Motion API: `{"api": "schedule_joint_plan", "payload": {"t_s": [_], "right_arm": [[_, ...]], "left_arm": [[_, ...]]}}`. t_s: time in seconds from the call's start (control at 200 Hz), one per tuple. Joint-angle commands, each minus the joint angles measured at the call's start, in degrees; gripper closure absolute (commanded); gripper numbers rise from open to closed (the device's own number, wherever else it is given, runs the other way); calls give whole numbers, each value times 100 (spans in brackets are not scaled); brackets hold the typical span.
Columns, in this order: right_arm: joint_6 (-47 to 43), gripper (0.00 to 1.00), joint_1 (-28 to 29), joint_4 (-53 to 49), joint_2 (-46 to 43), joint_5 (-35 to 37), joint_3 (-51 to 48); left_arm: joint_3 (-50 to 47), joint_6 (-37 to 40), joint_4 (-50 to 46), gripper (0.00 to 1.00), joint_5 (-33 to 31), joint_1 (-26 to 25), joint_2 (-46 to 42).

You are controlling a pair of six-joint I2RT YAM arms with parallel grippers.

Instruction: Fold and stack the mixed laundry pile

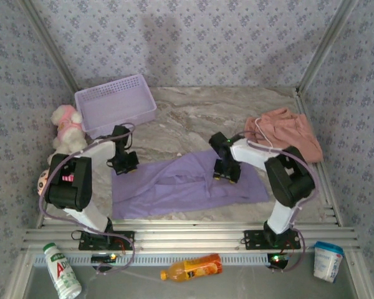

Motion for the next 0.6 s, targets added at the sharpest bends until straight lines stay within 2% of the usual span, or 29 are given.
{"api": "schedule_joint_plan", "payload": {"t_s": [0.0,0.19,0.385,0.415,0.525,0.595], "right_arm": [[-469,48,-79,263,941,-50,884],[-729,49,-194,172,2429,-202,2795],[-982,49,-497,115,3763,-615,4990],[-1251,49,-533,92,3922,-728,5330],[-1607,49,-673,-282,4307,-1108,6444],[-1724,48,-764,-363,4178,-1174,6622]], "left_arm": [[-240,-208,-119,100,-25,142,168],[-220,-331,-278,100,79,377,117],[-5,-198,-791,100,184,298,39],[22,-199,-836,100,229,255,15],[122,-389,-954,100,731,75,-95],[200,-620,-1026,100,1279,-29,-255]]}}
